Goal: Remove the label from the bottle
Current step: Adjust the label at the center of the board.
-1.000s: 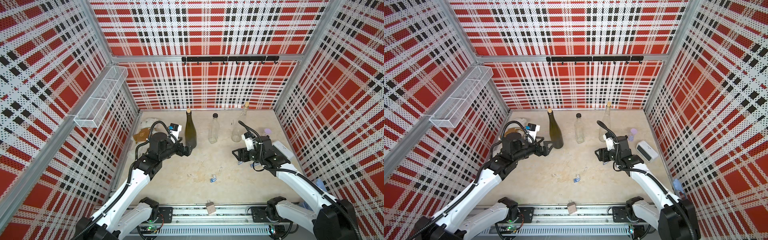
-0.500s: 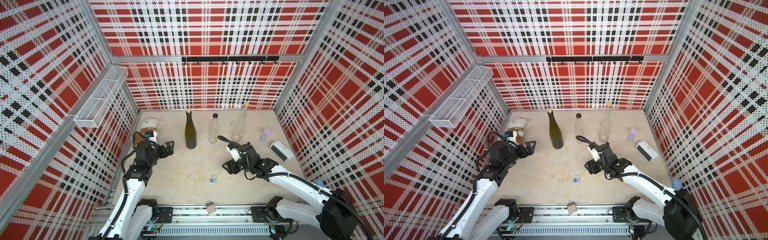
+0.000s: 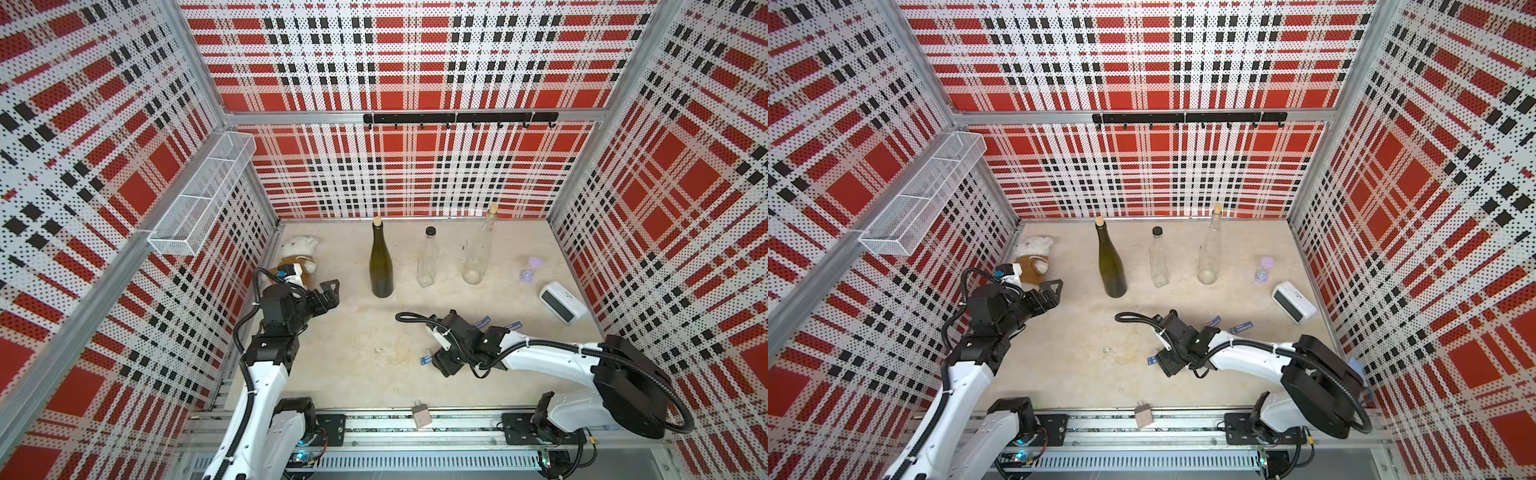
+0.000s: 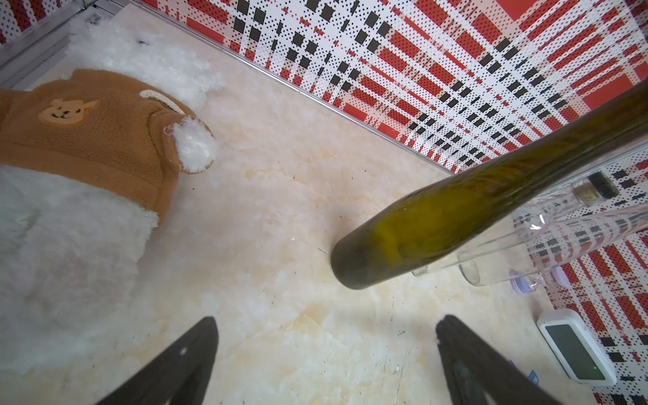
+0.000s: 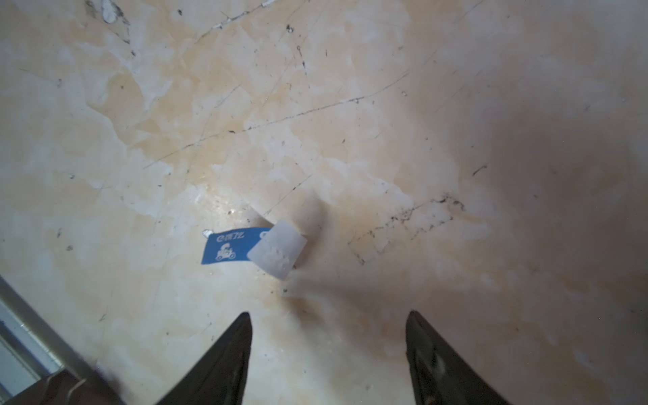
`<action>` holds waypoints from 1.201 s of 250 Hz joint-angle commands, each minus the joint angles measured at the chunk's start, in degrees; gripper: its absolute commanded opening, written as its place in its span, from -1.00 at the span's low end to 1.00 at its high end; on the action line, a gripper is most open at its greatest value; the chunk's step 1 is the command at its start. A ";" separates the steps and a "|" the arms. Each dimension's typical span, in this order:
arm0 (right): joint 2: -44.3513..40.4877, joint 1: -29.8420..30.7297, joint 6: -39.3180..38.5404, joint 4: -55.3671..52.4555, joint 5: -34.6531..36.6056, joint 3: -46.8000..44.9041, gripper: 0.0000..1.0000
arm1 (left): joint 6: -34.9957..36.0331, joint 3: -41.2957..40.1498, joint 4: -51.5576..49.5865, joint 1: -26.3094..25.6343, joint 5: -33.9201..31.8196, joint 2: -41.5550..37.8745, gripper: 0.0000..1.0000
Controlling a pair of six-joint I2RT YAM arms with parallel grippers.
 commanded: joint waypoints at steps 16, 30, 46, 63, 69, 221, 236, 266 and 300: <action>3.11 0.58 1.29 4.19 2.79 4.02 0.43 | -0.56 -0.90 1.49 0.51 1.21 -0.13 0.99; 4.20 0.58 1.20 4.22 3.51 4.95 0.43 | -0.54 -1.00 1.59 0.51 1.20 -0.19 0.99; 5.48 0.56 1.55 4.35 3.96 5.84 0.43 | -0.57 -1.04 1.63 0.54 1.21 -0.08 0.99; 6.80 0.54 1.73 4.50 4.06 6.79 0.43 | -0.56 -1.06 1.74 0.55 1.38 0.02 0.99; 7.32 0.61 1.65 4.41 3.98 7.04 0.43 | -0.48 -1.08 1.72 0.57 1.37 0.08 0.99; 4.08 0.72 2.71 1.41 7.56 4.87 0.41 | -0.46 -1.26 2.33 0.88 2.43 0.60 0.99; 3.90 0.75 2.95 1.42 7.76 4.34 0.42 | -0.54 -1.11 2.33 0.85 2.60 0.65 0.99; 4.07 0.72 3.25 1.43 7.96 3.39 0.41 | -0.59 -1.06 2.14 0.87 2.71 0.49 0.99; 4.25 0.69 3.75 1.31 9.19 2.65 0.41 | -0.71 -1.13 2.06 0.90 2.83 0.21 0.99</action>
